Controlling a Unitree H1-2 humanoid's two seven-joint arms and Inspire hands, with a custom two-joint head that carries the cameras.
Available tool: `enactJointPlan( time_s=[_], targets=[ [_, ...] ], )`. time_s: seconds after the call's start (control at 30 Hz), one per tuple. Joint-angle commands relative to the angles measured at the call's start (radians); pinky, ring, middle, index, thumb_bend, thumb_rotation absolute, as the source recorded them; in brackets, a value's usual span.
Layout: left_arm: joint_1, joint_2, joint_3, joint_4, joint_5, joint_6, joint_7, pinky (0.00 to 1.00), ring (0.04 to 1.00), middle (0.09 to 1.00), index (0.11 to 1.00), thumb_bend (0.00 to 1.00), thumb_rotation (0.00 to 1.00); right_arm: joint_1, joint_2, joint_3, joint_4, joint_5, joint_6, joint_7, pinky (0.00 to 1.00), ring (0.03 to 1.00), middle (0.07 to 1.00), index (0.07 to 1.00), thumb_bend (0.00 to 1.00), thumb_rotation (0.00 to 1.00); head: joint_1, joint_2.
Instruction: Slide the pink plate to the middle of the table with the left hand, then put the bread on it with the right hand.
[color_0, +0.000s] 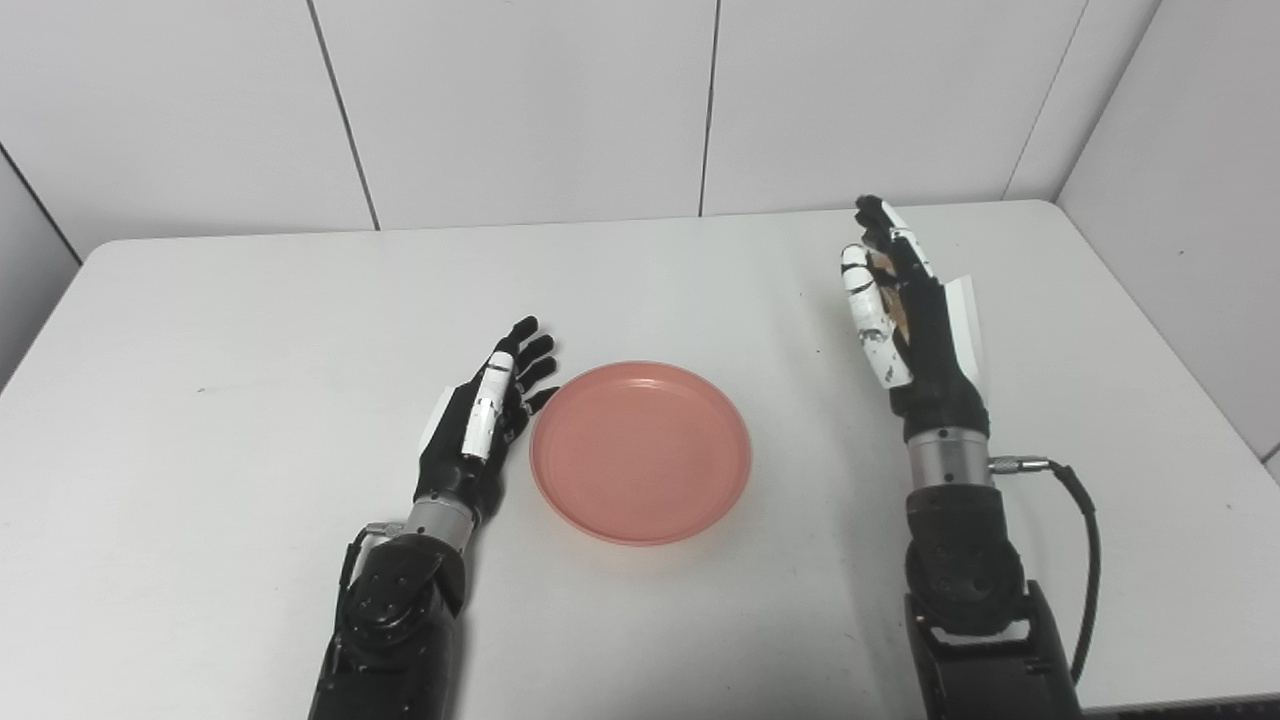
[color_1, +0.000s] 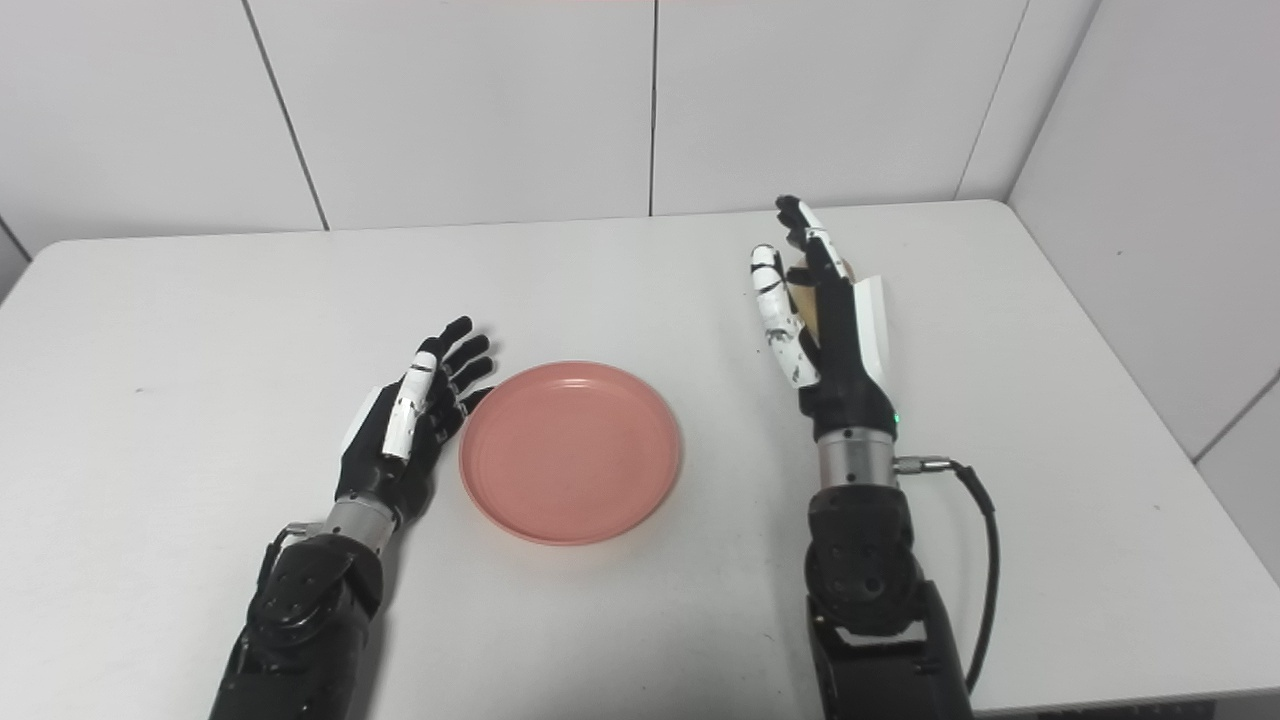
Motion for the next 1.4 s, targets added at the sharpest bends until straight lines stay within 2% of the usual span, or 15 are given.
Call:
enactJointPlan(
  time_s=[0.0, 0.07, 0.17, 0.37, 0.4, 0.47, 0.5, 0.6, 0.7, 0.8, 1.03, 1.37],
  targets=[
    [-0.010, 0.011, 0.003, 0.002, 0.026, -0.054, 0.007, 0.89, 0.908, 0.912, 0.902, 0.32, 1.00, -0.061, -0.026, -0.007, -0.033, -0.034, 0.010, -0.001, 0.79, 0.868, 0.871, 0.865, 0.37, 1.00, -0.016, -0.006],
    [-0.008, 0.018, 0.000, 0.007, 0.041, -0.075, 0.004, 0.89, 0.907, 0.913, 0.903, 0.32, 1.00, -0.082, -0.046, -0.006, -0.036, -0.066, 0.044, 0.014, 0.80, 0.872, 0.875, 0.865, 0.38, 1.00, -0.030, -0.011],
    [-0.007, 0.021, -0.001, 0.015, 0.064, -0.097, 0.011, 0.87, 0.896, 0.902, 0.892, 0.34, 1.00, -0.114, -0.073, -0.011, -0.032, -0.102, 0.094, 0.034, 0.78, 0.861, 0.880, 0.868, 0.48, 0.95, -0.042, -0.014],
    [-0.003, 0.029, -0.001, 0.032, 0.106, -0.140, 0.015, 0.87, 0.896, 0.900, 0.892, 0.34, 1.00, -0.174, -0.115, -0.017, 0.017, -0.205, 0.228, 0.049, 0.75, 0.856, 0.899, 0.894, 0.65, 0.92, -0.069, -0.022],
    [-0.002, 0.030, -0.001, 0.035, 0.111, -0.146, 0.014, 0.87, 0.897, 0.902, 0.894, 0.34, 1.00, -0.183, -0.119, -0.016, 0.027, -0.223, 0.249, 0.048, 0.75, 0.857, 0.906, 0.907, 0.73, 0.91, -0.069, -0.022],
    [0.001, 0.032, -0.001, 0.031, 0.118, -0.156, 0.013, 0.87, 0.895, 0.900, 0.893, 0.34, 1.00, -0.206, -0.125, -0.015, 0.054, -0.266, 0.287, 0.044, 0.75, 0.860, 0.912, 0.921, 0.80, 0.86, -0.076, -0.021],
    [0.002, 0.033, -0.001, 0.031, 0.122, -0.164, 0.012, 0.87, 0.895, 0.900, 0.893, 0.34, 1.00, -0.217, -0.127, -0.016, 0.071, -0.278, 0.293, 0.039, 0.75, 0.860, 0.912, 0.922, 0.80, 0.86, -0.085, -0.022],
    [0.004, 0.037, 0.000, 0.037, 0.131, -0.189, 0.012, 0.88, 0.897, 0.902, 0.893, 0.34, 1.00, -0.243, -0.124, -0.028, 0.113, -0.302, 0.299, 0.031, 0.73, 0.864, 0.933, 0.947, 0.87, 0.75, -0.091, -0.022],
    [0.005, 0.042, 0.000, 0.038, 0.145, -0.198, 0.017, 0.87, 0.895, 0.899, 0.889, 0.34, 1.00, -0.273, -0.123, -0.046, 0.169, -0.324, 0.300, 0.045, 0.73, 0.886, 0.966, 0.989, 0.92, 0.72, -0.099, -0.022],
    [0.006, 0.045, -0.001, 0.031, 0.157, -0.195, 0.018, 0.86, 0.894, 0.897, 0.887, 0.34, 1.00, -0.299, -0.130, -0.053, 0.227, -0.361, 0.300, 0.054, 0.77, 0.903, 0.973, 0.999, 0.95, 0.72, -0.104, -0.020],
    [0.007, 0.045, 0.007, 0.040, 0.154, -0.213, 0.018, 0.86, 0.886, 0.890, 0.881, 0.35, 1.00, -0.341, -0.112, -0.110, 0.341, -0.419, 0.300, 0.123, 0.95, 0.998, 1.000, 1.000, 0.99, 0.69, -0.108, -0.014],
    [0.014, 0.042, -0.003, 0.017, 0.154, -0.202, 0.008, 0.86, 0.886, 0.890, 0.881, 0.33, 1.00, -0.397, -0.115, -0.121, 0.506, -0.484, 0.300, 0.156, 1.00, 1.000, 1.000, 1.000, 1.00, 0.71, -0.108, -0.002]
  ],
)
